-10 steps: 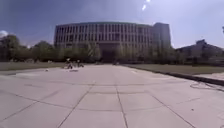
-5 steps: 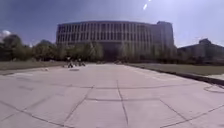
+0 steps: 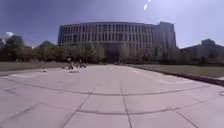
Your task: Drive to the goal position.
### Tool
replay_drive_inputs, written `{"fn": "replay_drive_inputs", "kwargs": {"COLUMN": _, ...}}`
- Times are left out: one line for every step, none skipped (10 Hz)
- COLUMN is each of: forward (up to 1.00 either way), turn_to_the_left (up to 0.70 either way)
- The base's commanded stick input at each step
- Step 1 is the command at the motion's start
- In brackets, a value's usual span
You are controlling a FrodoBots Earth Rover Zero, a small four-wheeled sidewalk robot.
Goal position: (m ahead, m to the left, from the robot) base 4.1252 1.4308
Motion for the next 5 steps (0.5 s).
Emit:
{"fn": "replay_drive_inputs", "kwargs": {"forward": 0.70, "turn_to_the_left": -0.33}}
{"fn": "replay_drive_inputs", "kwargs": {"forward": 0.70, "turn_to_the_left": -0.14}}
{"fn": "replay_drive_inputs", "kwargs": {"forward": 0.70, "turn_to_the_left": -0.01}}
{"fn": "replay_drive_inputs", "kwargs": {"forward": 0.70, "turn_to_the_left": 0.00}}
{"fn": "replay_drive_inputs", "kwargs": {"forward": 0.70, "turn_to_the_left": 0.00}}
